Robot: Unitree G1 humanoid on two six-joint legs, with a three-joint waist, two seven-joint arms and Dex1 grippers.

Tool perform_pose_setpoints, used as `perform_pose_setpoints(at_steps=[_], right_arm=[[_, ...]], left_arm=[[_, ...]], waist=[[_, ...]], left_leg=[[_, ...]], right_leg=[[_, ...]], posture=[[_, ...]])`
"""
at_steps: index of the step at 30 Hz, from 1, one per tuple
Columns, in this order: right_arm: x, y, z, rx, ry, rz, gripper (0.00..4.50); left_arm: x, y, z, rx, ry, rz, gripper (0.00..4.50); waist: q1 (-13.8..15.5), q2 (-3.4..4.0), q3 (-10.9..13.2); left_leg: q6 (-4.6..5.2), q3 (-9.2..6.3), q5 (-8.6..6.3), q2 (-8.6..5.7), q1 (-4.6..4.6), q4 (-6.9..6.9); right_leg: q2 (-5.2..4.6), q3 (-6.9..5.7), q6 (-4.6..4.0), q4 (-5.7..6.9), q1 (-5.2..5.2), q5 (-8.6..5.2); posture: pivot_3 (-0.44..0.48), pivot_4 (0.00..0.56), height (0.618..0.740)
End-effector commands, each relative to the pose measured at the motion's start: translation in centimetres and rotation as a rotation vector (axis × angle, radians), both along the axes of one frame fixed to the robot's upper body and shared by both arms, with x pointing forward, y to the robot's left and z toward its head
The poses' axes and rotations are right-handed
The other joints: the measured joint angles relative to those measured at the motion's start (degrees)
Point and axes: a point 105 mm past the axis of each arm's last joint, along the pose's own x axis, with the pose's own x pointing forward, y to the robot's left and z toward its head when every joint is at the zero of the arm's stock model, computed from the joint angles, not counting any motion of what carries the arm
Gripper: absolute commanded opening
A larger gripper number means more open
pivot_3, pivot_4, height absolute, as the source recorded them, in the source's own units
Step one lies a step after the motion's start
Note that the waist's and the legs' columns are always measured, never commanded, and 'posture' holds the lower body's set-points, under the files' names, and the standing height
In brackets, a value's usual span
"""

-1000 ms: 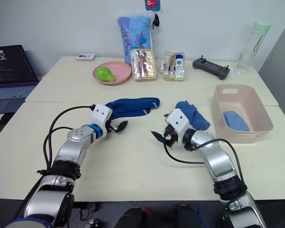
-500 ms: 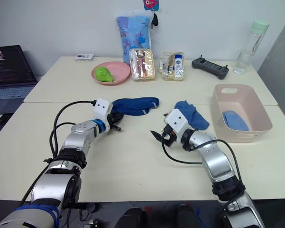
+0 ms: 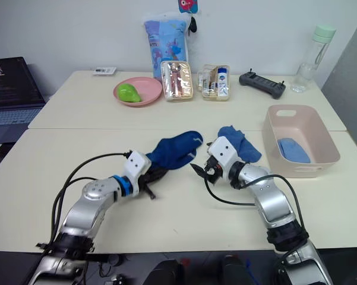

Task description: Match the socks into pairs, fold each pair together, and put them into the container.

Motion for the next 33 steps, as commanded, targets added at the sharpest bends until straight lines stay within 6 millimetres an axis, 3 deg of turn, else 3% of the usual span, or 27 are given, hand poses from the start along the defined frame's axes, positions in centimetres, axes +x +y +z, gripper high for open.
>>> perform_pose_setpoints(at_steps=[1,8,15,20,23,28,33], right_arm=[[-0.2,-0.1,1.2,0.022,-0.042,0.017,4.5],[-0.5,-0.2,0.8,0.006,-0.024,0.039,4.5],[-0.5,0.0,0.6,-0.01,-0.023,0.061,4.5],[-0.4,0.3,0.6,-0.011,-0.023,0.078,4.5],[-0.6,0.5,0.7,-0.009,-0.02,0.098,4.5],[-0.6,0.8,0.4,-0.003,0.014,0.115,4.5],[-0.5,2.1,-1.9,-0.034,0.167,0.138,4.5]], left_arm=[[-1.7,0.7,0.2,0.05,0.01,-0.022,0.01],[-6.3,2.7,0.2,0.093,0.038,-0.098,0.01],[-4.0,7.9,-0.1,0.219,-0.07,0.119,0.01],[-4.2,9.1,-0.8,0.2,-0.064,0.192,0.01],[-4.8,8.4,-0.5,0.129,-0.06,0.184,0.01],[-5.5,7.8,0.2,0.063,-0.056,0.164,1.25],[-6.9,8.9,1.3,0.042,-0.023,0.143,2.85]], waist=[[0.0,0.0,0.0],[-1.1,0.07,0.0],[-1.0,0.07,0.0],[-1.2,0.07,0.0],[-1.2,0.07,0.0],[-1.1,0.07,0.0],[-1.2,0.07,0.0]], left_leg=[[0.0,0.0,0.0,0.0,0.0,0.0],[0.01,0.04,-0.01,0.08,0.06,-0.09],[0.01,0.01,-0.01,0.07,0.1,-0.09],[0.01,0.04,-0.01,0.09,0.12,-0.09],[0.01,0.04,-0.01,0.11,0.14,-0.1],[0.01,0.05,-0.01,0.12,0.15,-0.1],[0.01,0.05,-0.01,0.13,0.15,-0.11]], right_leg=[[0.0,-0.01,0.0,-0.01,0.0,0.0],[0.02,0.01,-0.02,-0.02,0.01,-0.01],[0.02,-0.07,-0.02,-0.01,0.06,-0.01],[0.02,-0.05,-0.02,0.0,0.05,-0.01],[0.02,-0.05,-0.02,0.0,0.05,-0.01],[0.02,-0.05,-0.02,0.0,0.06,-0.01],[0.02,-0.05,-0.03,-0.02,0.07,-0.01]], posture=[[0.0,0.15,0.74],[0.0,0.15,0.74],[0.0,0.15,0.74],[0.0,0.15,0.74],[0.0,0.15,0.74],[0.0,0.15,0.74],[0.0,0.15,0.74]])
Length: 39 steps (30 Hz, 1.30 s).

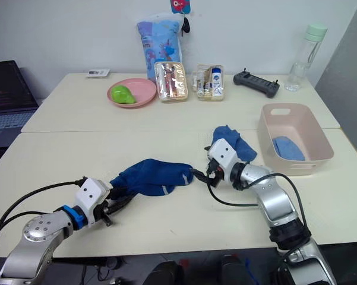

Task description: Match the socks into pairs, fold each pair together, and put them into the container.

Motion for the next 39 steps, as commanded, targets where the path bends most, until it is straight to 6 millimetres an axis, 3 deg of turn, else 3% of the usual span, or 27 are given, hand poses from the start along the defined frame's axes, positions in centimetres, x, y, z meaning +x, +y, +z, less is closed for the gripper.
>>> perform_pose_setpoints(at_steps=[1,5,9,10,12,22,23,30,36,39], right_arm=[[0.1,1.6,-0.8,-0.006,0.082,0.029,4.5],[0.6,2.7,-2.0,-0.014,0.178,0.017,4.5],[0.9,3.5,-3.4,-0.043,0.237,0.018,4.5],[0.8,3.5,-3.6,-0.051,0.242,0.027,4.31],[0.8,3.6,-3.5,-0.024,0.257,0.02,3.83],[-0.2,2.6,-1.0,0.05,0.266,0.063,0.19],[-0.3,2.2,-0.6,0.05,0.26,0.063,0.02],[-2.1,-1.6,0.2,-0.009,0.271,0.071,0.02],[-4.9,-5.6,-0.8,-0.121,0.358,0.156,0.02],[-5.8,-6.2,-1.3,-0.152,0.402,0.194,0.02]], left_arm=[[-0.5,1.1,1.9,0.001,-0.033,0.003,3.19],[-1.4,1.0,2.0,-0.022,0.001,-0.015,4.49],[-1.0,1.0,3.3,-0.035,-0.054,0.023,4.49],[-0.8,1.2,3.4,-0.028,-0.073,0.035,4.5],[-0.7,1.0,3.7,-0.04,-0.086,0.034,4.5],[-1.7,-0.2,4.6,-0.103,-0.054,-0.012,4.5],[-1.4,-0.2,4.9,-0.109,-0.061,-0.01,4.5],[0.0,-1.4,6.2,-0.133,-0.085,-0.058,4.5],[2.2,-4.3,6.1,-0.137,-0.086,-0.159,4.5],[3.2,-5.8,5.6,-0.111,-0.079,-0.236,4.5]], waist=[[-0.1,0.01,0.0],[0.0,0.02,0.0],[0.2,0.02,0.0],[0.2,0.02,0.0],[0.2,0.0,0.0],[0.1,0.01,0.0],[0.1,0.02,0.0],[0.3,0.0,0.0],[0.5,0.0,0.0],[0.4,-0.01,0.0]], left_leg=[[0.0,-0.01,0.0,0.02,0.0,-0.01],[0.0,0.0,0.0,0.02,0.02,-0.04],[0.0,0.0,0.0,0.01,0.02,-0.04],[0.0,-0.02,0.0,0.01,0.02,-0.04],[-0.01,0.0,0.0,0.0,0.02,-0.04],[-0.01,0.01,0.0,0.01,0.04,-0.14],[-0.01,0.0,0.0,0.01,0.04,-0.15],[-0.01,-0.01,0.0,-0.05,0.04,-0.15],[0.0,-0.01,0.0,-0.05,0.04,-0.17],[0.0,0.0,0.0,-0.09,0.05,-0.16]], right_leg=[[0.01,-0.01,0.0,0.0,-0.01,0.0],[0.01,0.0,-0.02,0.0,-0.01,0.0],[0.0,-0.02,-0.02,-0.04,0.01,0.0],[0.0,-0.03,-0.02,-0.03,0.01,0.0],[0.0,0.0,-0.02,-0.03,0.02,0.0],[0.0,0.01,-0.01,-0.03,-0.01,0.0],[0.0,-0.01,-0.01,-0.03,-0.01,0.0],[-0.02,-0.01,-0.01,-0.09,0.04,0.0],[-0.02,-0.04,0.0,-0.09,0.05,-0.01],[-0.01,-0.02,0.01,-0.07,0.07,-0.01]], posture=[[0.0,0.15,0.74],[0.0,0.15,0.74],[0.0,0.15,0.74],[0.0,0.15,0.74],[0.0,0.15,0.74],[0.0,0.15,0.74],[0.0,0.15,0.74],[0.0,0.15,0.74],[0.0,0.15,0.74],[0.0,0.15,0.74]])
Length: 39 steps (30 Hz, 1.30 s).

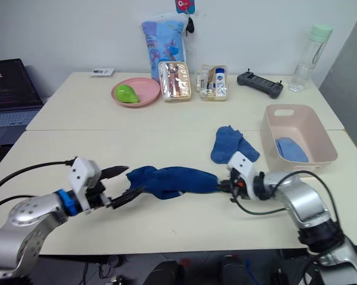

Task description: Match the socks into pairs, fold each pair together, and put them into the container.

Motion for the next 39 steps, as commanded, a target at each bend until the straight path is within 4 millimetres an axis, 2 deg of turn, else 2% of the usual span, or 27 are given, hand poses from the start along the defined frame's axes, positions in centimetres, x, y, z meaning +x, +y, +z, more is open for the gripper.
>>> perform_pose_setpoints(at_steps=[1,3,8,14,18,20,23,27,33,35,39], right_arm=[[-0.8,0.2,0.6,0.019,-0.001,0.062,0.02],[-0.5,-0.1,0.5,0.015,-0.004,0.046,0.02],[0.2,-2.8,-0.1,-0.053,-0.02,0.005,0.02],[0.4,-4.8,-0.5,-0.096,-0.027,-0.005,0.02],[0.2,-4.4,-0.6,-0.082,-0.024,0.006,0.02],[0.2,-4.0,-0.7,-0.085,-0.04,0.016,0.0],[0.1,-3.3,-0.6,-0.058,-0.042,0.029,0.0],[0.1,-3.1,-0.4,-0.054,-0.048,0.031,0.0],[0.4,-3.2,0.3,-0.025,-0.06,-0.008,0.0],[0.7,-3.4,0.5,-0.018,-0.07,-0.028,0.0],[1.3,-3.5,1.0,0.018,-0.071,-0.08,1.17]], left_arm=[[0.5,-2.0,-0.8,0.059,-0.008,-0.121,4.5],[0.7,-3.0,-1.2,0.101,-0.013,-0.184,4.5],[2.1,-5.8,-2.1,0.151,-0.021,-0.271,4.5],[3.6,-6.8,-2.7,0.137,-0.006,-0.264,4.5],[3.2,-7.6,-3.3,0.138,0.028,-0.329,4.5],[3.5,-7.7,-3.3,0.146,0.022,-0.326,4.13],[3.2,-7.9,-3.7,0.152,0.071,-0.363,3.35],[3.2,-8.2,-4.0,0.16,0.066,-0.375,1.97],[3.7,-8.6,-2.1,0.084,0.02,-0.35,0.03],[3.7,-8.4,-1.8,0.081,0.018,-0.34,0.01],[3.5,-7.6,-1.5,0.07,0.023,-0.32,0.0]], waist=[[-0.2,-0.01,0.0],[-0.5,-0.03,0.0],[-0.1,-0.04,0.0],[-0.1,-0.06,0.0],[-0.1,-0.06,0.0],[-0.1,-0.06,0.0],[-0.1,-0.06,0.0],[-0.1,-0.06,0.0],[0.0,-0.06,0.0],[0.0,-0.06,0.0],[0.0,-0.06,0.0]], left_leg=[[0.0,0.0,0.0,0.0,0.0,-0.01],[0.0,0.04,0.0,0.02,0.01,-0.02],[0.0,0.05,0.0,0.0,0.0,0.0],[0.0,0.02,0.0,0.0,-0.05,0.06],[0.0,0.04,0.0,0.01,-0.05,0.08],[0.0,0.03,0.0,0.01,-0.06,0.11],[0.0,-0.01,0.0,0.01,-0.08,0.16],[0.0,0.0,0.0,0.01,-0.1,0.18],[0.0,-0.02,0.0,0.01,-0.15,0.23],[0.0,-0.05,0.0,0.01,-0.17,0.23],[0.0,-0.05,0.0,0.01,-0.18,0.23]], right_leg=[[0.0,0.0,0.0,0.0,0.0,0.0],[0.02,0.06,0.0,0.01,-0.04,0.0],[0.02,0.05,0.0,0.0,-0.02,0.0],[0.02,0.03,0.02,0.01,-0.03,-0.01],[0.02,0.05,0.01,0.02,-0.03,-0.01],[0.02,0.03,0.02,0.02,-0.03,-0.01],[0.03,0.01,0.02,0.05,-0.03,0.0],[0.03,0.03,0.02,0.04,-0.03,-0.01],[0.02,0.01,0.02,0.04,-0.03,-0.01],[0.03,-0.01,0.02,0.04,-0.04,0.0],[0.02,0.0,0.02,0.04,-0.04,0.0]], posture=[[0.0,0.15,0.74],[0.0,0.15,0.74],[0.0,0.15,0.74],[0.0,0.15,0.74],[0.0,0.15,0.74],[0.0,0.15,0.74],[0.0,0.15,0.74],[0.0,0.15,0.74],[0.0,0.15,0.74],[0.0,0.15,0.74],[0.0,0.15,0.74]])
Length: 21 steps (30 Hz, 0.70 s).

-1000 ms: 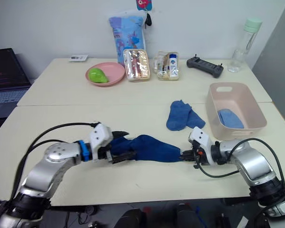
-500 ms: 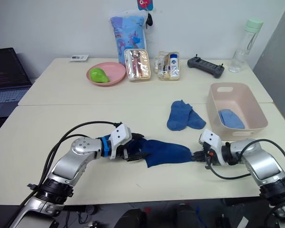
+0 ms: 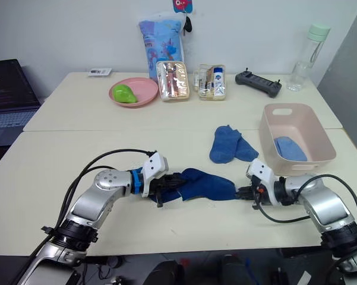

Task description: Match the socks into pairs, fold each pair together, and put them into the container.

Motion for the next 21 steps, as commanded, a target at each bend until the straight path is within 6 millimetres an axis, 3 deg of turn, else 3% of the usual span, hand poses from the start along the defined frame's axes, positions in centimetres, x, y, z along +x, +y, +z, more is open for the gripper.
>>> perform_pose_setpoints(at_steps=[1,7,11,21], right_arm=[[0.5,0.4,1.7,0.048,-0.039,-0.017,1.52],[1.1,0.4,2.9,0.156,0.018,-0.113,3.6],[2.1,0.2,2.6,0.178,0.044,-0.214,3.6],[2.4,1.4,0.2,0.136,0.058,-0.242,3.6]], left_arm=[[0.2,0.6,1.8,-0.027,-0.058,0.022,0.0],[0.1,1.3,2.3,-0.069,-0.035,0.068,0.0],[-0.4,2.0,2.3,-0.062,-0.015,0.077,0.0],[-0.9,2.0,2.7,-0.082,-0.002,0.087,0.0]], waist=[[0.0,0.0,0.0],[0.0,0.0,0.0],[-0.1,0.0,0.0],[-0.1,0.0,0.0]], left_leg=[[0.0,0.0,0.0,0.0,0.0,0.0],[0.0,-0.01,0.0,0.0,0.0,0.0],[0.0,-0.02,0.0,0.0,-0.01,0.0],[0.0,-0.03,0.0,-0.01,-0.04,0.01]], right_leg=[[0.0,0.0,0.0,0.0,0.0,0.0],[0.0,0.0,0.0,0.0,0.0,0.0],[0.0,0.0,0.0,0.0,0.0,0.0],[-0.01,-0.01,0.0,0.0,-0.01,0.0]], posture=[[0.0,0.15,0.74],[0.0,0.15,0.74],[0.0,0.15,0.74],[0.0,0.15,0.74]])
